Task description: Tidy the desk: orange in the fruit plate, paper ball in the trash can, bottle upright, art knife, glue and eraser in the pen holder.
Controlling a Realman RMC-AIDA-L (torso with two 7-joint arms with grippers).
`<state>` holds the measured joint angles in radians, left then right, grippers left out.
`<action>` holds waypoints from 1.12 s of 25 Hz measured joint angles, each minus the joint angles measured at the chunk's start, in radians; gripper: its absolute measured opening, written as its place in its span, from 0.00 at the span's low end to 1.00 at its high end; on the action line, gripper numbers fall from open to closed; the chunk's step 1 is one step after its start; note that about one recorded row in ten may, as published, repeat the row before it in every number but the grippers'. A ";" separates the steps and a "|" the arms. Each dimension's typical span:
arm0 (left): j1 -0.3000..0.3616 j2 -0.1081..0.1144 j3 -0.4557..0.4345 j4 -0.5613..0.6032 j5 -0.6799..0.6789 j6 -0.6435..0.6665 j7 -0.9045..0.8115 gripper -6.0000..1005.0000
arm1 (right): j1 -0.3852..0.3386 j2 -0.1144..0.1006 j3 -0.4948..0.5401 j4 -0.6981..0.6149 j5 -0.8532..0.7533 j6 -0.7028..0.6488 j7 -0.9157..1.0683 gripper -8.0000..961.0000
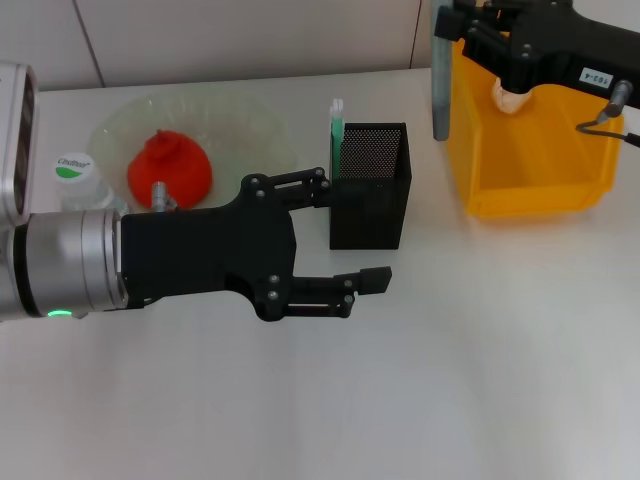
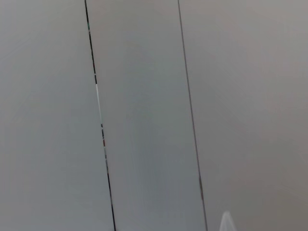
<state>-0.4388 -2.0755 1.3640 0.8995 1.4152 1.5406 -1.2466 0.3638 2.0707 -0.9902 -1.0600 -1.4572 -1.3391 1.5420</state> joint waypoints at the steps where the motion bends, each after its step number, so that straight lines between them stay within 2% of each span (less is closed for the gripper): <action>1: 0.000 0.000 0.001 0.000 0.000 0.000 0.000 0.79 | 0.012 0.000 0.001 0.013 -0.007 0.000 -0.002 0.16; 8: 0.000 -0.001 0.008 -0.001 -0.001 -0.004 0.001 0.79 | 0.090 -0.005 0.012 0.122 -0.053 0.014 -0.038 0.17; 17: -0.007 -0.001 0.010 -0.001 -0.005 -0.002 0.001 0.79 | 0.184 -0.026 0.011 0.275 -0.055 0.066 -0.096 0.18; 28: -0.008 0.000 0.012 -0.001 -0.012 -0.003 0.001 0.79 | 0.237 -0.024 0.003 0.374 -0.073 0.122 -0.147 0.19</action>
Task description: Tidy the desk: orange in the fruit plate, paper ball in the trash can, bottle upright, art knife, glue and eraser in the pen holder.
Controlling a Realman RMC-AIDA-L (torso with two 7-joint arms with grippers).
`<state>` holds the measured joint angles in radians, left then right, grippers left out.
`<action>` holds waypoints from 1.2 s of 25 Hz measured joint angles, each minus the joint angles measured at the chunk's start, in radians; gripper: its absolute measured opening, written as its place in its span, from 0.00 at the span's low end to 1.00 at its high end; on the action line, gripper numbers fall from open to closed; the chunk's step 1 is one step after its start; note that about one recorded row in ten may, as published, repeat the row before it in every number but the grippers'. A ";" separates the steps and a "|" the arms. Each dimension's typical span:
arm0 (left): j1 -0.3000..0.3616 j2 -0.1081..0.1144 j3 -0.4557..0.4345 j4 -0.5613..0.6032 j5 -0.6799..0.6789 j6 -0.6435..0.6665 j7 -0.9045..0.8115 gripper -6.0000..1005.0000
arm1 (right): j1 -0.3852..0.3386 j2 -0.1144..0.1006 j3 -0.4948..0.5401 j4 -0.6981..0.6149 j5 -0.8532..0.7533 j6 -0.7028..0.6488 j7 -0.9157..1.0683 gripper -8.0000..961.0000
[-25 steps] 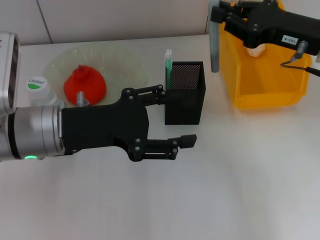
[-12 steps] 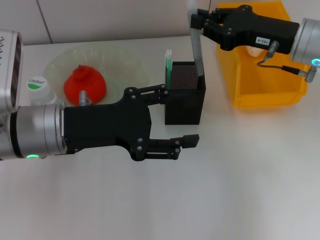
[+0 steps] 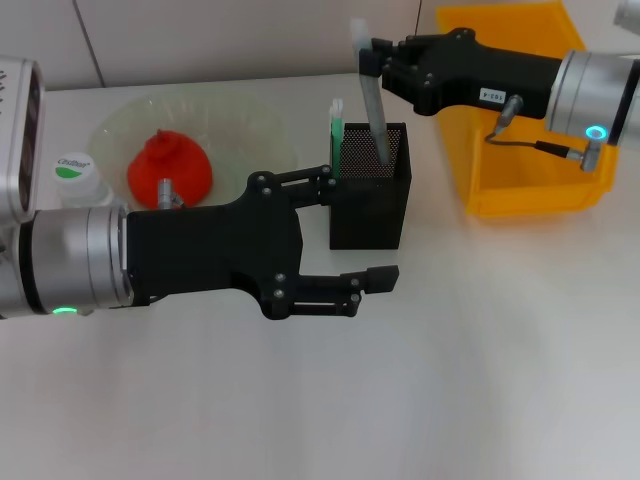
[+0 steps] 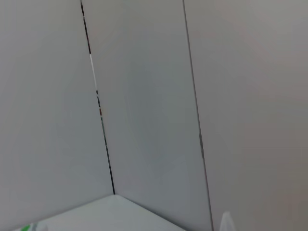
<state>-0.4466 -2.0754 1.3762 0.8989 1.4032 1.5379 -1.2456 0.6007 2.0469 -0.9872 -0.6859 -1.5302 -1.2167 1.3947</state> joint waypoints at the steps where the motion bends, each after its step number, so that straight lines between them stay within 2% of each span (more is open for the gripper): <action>1: 0.000 0.000 0.000 0.000 0.000 0.000 0.000 0.79 | 0.002 0.002 0.000 0.003 -0.005 0.007 -0.003 0.20; 13: -0.013 0.002 0.000 -0.001 0.000 -0.004 0.003 0.79 | 0.004 0.013 -0.001 0.026 -0.010 0.031 -0.019 0.21; 29: -0.017 0.002 -0.005 -0.012 0.000 -0.006 0.009 0.79 | 0.001 0.015 0.001 0.027 -0.010 0.065 -0.010 0.24; 30: -0.017 0.002 -0.005 -0.013 0.000 -0.006 0.009 0.79 | 0.001 0.015 0.001 0.027 -0.010 0.065 -0.010 0.28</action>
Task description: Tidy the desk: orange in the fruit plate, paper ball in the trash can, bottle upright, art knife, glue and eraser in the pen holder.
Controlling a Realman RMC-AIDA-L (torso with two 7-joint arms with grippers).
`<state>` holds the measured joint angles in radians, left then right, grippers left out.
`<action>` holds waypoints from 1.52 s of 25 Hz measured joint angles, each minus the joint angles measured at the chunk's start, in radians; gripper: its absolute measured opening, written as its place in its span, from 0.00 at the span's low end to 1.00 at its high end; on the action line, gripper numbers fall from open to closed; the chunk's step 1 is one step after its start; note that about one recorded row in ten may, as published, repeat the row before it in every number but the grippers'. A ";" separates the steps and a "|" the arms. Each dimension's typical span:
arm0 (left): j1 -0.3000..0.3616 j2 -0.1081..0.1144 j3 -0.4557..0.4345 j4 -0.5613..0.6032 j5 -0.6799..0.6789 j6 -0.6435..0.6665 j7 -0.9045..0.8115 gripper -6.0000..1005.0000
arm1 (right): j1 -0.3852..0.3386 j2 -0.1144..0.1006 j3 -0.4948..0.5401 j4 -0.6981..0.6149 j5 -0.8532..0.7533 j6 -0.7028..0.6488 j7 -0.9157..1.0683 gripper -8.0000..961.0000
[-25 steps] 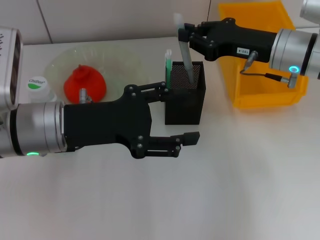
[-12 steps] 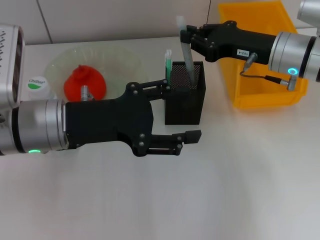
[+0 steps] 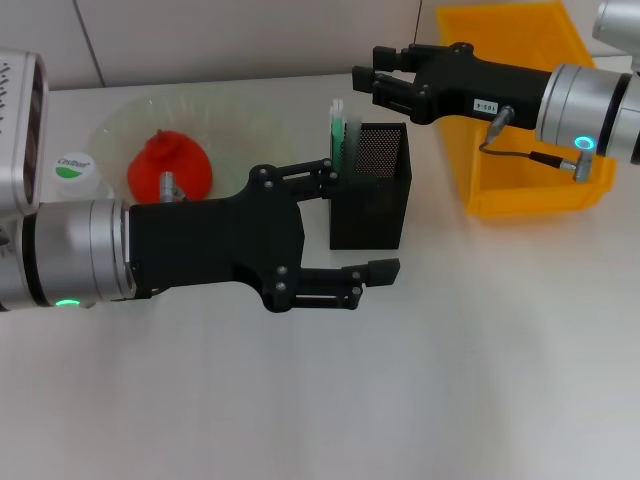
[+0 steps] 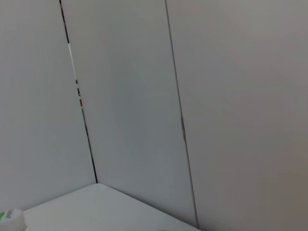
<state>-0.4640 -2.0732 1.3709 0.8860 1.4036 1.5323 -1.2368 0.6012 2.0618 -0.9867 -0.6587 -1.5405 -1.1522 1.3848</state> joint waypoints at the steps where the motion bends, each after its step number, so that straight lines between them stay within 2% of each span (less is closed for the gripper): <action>1: -0.001 0.000 0.000 -0.002 0.000 0.000 0.000 0.79 | -0.001 0.000 0.000 -0.002 0.000 0.002 0.000 0.32; 5: -0.001 0.002 -0.006 -0.010 0.000 0.000 0.000 0.79 | -0.006 0.000 0.002 -0.011 0.000 0.007 0.001 0.47; 9: 0.000 0.004 -0.012 -0.013 0.000 0.000 -0.004 0.79 | -0.029 -0.006 0.000 -0.047 -0.007 0.000 0.004 0.70; 15: 0.009 0.008 -0.043 -0.014 0.004 0.004 -0.009 0.79 | -0.096 0.003 -0.003 -0.150 -0.023 -0.029 -0.010 0.75; 16: 0.016 0.013 -0.083 -0.011 0.013 0.019 -0.025 0.80 | -0.109 0.004 -0.003 -0.169 -0.029 -0.044 -0.009 0.76; 20: 0.020 0.016 -0.107 -0.008 0.025 0.029 -0.035 0.80 | -0.149 0.011 -0.007 -0.252 -0.103 -0.107 0.040 0.79; 25: 0.023 0.022 -0.135 -0.005 0.046 0.040 -0.049 0.80 | -0.212 0.019 -0.089 -0.385 -0.206 -0.177 0.083 0.80; 26: 0.025 0.054 -0.204 -0.006 0.115 0.105 -0.086 0.80 | -0.231 0.018 -0.117 -0.411 -0.208 -0.186 0.088 0.80; 27: 0.025 0.054 -0.204 -0.006 0.115 0.105 -0.086 0.80 | -0.244 0.018 -0.135 -0.439 -0.214 -0.196 0.096 0.80; 28: 0.032 0.068 -0.220 -0.011 0.137 0.135 -0.087 0.79 | -0.257 0.018 -0.150 -0.467 -0.226 -0.211 0.111 0.80; 31: 0.032 0.068 -0.220 -0.011 0.137 0.135 -0.087 0.79 | -0.279 0.019 -0.165 -0.565 -0.286 -0.279 0.185 0.80; 32: 0.047 0.076 -0.236 -0.011 0.180 0.157 -0.087 0.79 | -0.282 0.019 -0.168 -0.585 -0.299 -0.301 0.204 0.80; 36: 0.055 0.077 -0.254 -0.013 0.216 0.161 -0.088 0.79 | -0.289 0.021 -0.168 -0.627 -0.313 -0.391 0.233 0.80; 38: 0.069 0.077 -0.295 -0.019 0.264 0.170 -0.088 0.79 | -0.293 0.022 -0.171 -0.634 -0.315 -0.415 0.226 0.80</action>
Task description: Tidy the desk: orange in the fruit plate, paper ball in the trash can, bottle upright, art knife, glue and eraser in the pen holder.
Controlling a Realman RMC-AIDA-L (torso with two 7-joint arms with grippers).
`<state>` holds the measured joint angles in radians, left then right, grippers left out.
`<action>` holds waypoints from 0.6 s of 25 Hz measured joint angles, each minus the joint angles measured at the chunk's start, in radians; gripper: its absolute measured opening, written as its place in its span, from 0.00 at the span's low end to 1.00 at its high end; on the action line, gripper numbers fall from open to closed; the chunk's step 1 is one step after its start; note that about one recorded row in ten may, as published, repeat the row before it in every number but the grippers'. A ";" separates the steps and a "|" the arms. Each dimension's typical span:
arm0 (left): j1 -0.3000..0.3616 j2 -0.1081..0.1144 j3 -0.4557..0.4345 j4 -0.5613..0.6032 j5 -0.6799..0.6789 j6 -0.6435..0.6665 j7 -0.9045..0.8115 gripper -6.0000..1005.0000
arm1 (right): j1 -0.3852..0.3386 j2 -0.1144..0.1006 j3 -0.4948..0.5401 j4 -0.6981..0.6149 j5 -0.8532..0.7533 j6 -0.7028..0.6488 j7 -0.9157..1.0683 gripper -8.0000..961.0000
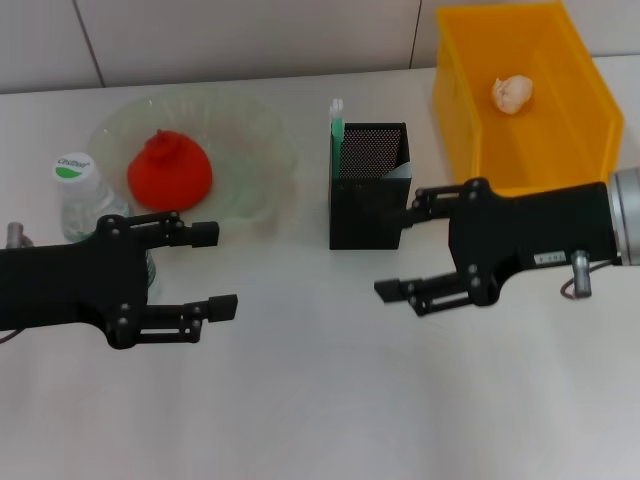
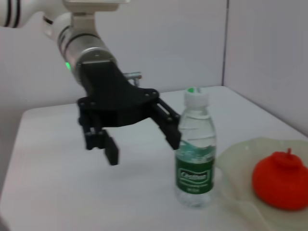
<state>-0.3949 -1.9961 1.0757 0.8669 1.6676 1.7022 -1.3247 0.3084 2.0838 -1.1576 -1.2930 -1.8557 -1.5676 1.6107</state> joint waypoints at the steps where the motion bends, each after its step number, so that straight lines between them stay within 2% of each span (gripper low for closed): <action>1: 0.003 0.000 -0.011 -0.004 0.003 0.002 0.000 0.79 | -0.002 0.001 -0.004 -0.002 -0.003 -0.013 -0.008 0.80; 8: 0.010 0.001 -0.053 -0.009 0.028 0.004 -0.009 0.79 | -0.016 0.003 -0.007 -0.010 0.002 -0.115 -0.056 0.80; 15: 0.010 0.001 -0.058 -0.010 0.044 0.018 -0.011 0.79 | -0.030 0.006 0.000 -0.028 0.013 -0.131 -0.068 0.80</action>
<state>-0.3849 -1.9955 1.0174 0.8568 1.7120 1.7203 -1.3358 0.2787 2.0895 -1.1574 -1.3212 -1.8431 -1.6985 1.5430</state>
